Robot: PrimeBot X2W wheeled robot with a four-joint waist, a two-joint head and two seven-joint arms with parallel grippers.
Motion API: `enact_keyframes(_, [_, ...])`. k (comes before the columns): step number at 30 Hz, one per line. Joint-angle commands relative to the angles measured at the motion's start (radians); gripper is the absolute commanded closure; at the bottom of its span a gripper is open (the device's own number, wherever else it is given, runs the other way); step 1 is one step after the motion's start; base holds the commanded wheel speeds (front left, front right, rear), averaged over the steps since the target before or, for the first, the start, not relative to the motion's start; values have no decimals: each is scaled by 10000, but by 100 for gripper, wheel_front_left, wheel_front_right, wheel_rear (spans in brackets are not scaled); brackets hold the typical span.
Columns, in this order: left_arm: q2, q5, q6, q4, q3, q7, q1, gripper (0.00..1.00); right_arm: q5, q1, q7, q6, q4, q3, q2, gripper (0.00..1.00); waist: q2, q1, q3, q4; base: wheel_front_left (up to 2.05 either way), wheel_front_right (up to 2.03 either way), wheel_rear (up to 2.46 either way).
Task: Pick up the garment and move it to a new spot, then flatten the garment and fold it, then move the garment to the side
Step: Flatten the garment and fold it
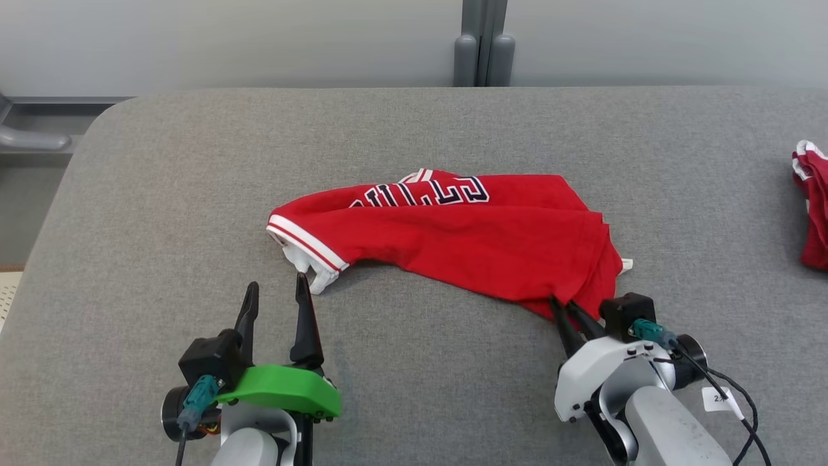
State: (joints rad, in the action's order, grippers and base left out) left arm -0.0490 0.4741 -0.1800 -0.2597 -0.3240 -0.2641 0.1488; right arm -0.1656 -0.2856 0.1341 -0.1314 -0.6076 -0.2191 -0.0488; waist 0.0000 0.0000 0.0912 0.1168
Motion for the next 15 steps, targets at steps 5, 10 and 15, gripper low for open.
enact_keyframes(5, [-31,-98,-79,84,46,0,-214,0,-44,-145,400,16,451,136,-33,100,0,0,2,-384,0,0,0])
enact_keyframes(10, [-31,-102,-55,46,104,0,-238,0,299,515,229,16,1269,831,-34,100,0,0,-26,-736,0,0,0])
enact_keyframes(15, [-33,-176,-29,46,256,0,-233,0,747,1473,-341,16,2364,1951,-30,100,0,0,95,-1016,0,0,0])
